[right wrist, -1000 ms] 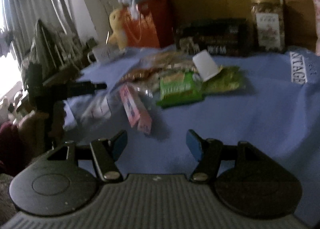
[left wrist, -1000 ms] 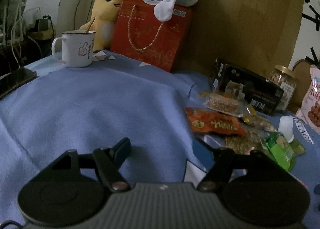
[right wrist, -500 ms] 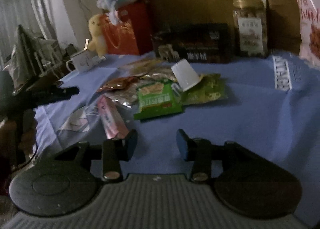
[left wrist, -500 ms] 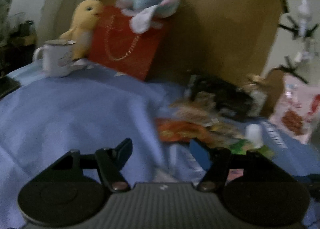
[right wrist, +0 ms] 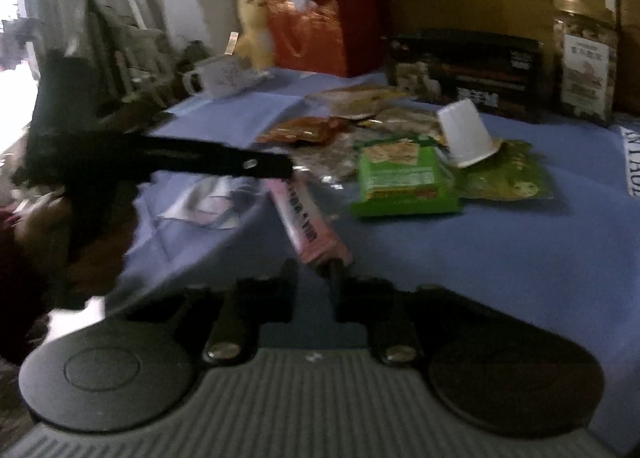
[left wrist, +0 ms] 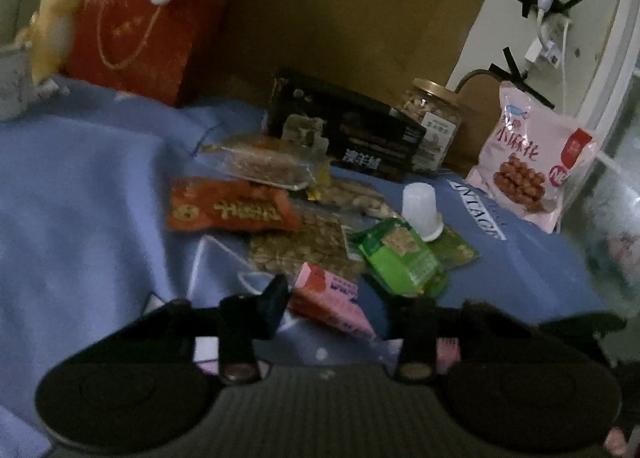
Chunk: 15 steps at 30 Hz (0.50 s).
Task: Organize snacks
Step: 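Grasp the pink stick box with the right gripper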
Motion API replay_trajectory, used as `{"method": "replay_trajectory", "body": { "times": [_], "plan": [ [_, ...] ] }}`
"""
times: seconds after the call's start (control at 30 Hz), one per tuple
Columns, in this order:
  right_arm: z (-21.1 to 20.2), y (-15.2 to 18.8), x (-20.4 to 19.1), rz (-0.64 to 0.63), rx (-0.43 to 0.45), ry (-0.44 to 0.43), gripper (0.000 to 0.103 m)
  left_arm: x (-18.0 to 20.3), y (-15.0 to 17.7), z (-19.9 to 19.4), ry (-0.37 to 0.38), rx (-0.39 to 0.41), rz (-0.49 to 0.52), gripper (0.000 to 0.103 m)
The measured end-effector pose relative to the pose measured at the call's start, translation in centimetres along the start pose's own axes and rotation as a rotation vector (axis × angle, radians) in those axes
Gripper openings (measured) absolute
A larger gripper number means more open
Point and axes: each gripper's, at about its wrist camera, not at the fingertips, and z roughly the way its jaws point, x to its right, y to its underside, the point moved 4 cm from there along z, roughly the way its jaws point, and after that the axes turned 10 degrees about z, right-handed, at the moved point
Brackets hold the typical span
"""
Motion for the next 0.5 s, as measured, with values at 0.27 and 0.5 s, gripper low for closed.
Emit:
{"method": "replay_trajectory", "body": {
  "times": [0.27,0.5],
  "plan": [
    [0.1,-1.4,0.6,-0.011,0.054,0.037,0.020,-1.8,0.2,-1.7,-0.016,-0.007,-0.081,0.043],
    [0.3,-1.3,1.1,-0.037,0.042,0.042,0.033,-1.7,0.4,-0.4,0.035,-0.051,-0.110,0.042]
  ]
}}
